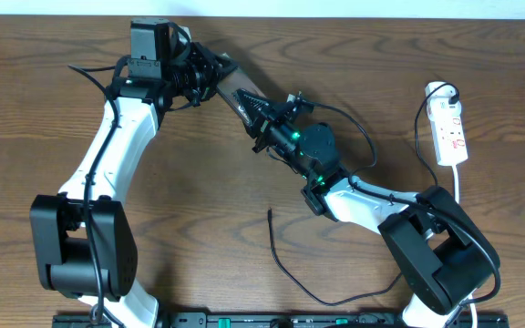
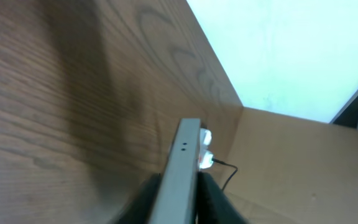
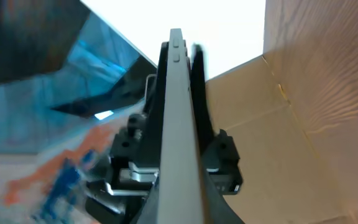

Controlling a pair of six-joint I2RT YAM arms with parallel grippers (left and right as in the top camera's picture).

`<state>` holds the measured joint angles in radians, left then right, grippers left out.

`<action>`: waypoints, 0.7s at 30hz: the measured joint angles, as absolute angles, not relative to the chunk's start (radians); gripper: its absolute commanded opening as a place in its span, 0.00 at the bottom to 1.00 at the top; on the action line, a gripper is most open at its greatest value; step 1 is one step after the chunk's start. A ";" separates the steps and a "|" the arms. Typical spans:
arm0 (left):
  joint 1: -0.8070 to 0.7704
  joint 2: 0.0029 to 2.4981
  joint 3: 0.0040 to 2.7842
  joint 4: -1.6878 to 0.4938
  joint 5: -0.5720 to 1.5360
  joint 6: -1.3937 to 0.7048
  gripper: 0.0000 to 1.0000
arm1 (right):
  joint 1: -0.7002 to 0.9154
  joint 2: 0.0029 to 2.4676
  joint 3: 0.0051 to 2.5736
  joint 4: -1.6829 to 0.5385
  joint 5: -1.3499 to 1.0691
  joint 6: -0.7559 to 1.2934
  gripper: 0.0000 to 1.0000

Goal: Plug charger to phone and switch on socket

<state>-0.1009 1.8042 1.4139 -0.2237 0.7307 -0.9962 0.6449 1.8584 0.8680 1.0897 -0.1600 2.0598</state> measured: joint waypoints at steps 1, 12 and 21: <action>-0.101 1.804 1.414 -0.216 0.738 -1.002 0.08 | 0.645 1.858 0.868 1.092 -0.158 2.075 0.01; -0.099 1.803 1.414 -0.215 0.741 -1.006 0.08 | 0.646 1.858 0.868 1.097 -0.158 2.094 0.15; -0.049 1.803 1.414 -0.231 0.734 -0.982 0.07 | 0.645 1.858 0.868 1.113 -0.169 2.059 0.98</action>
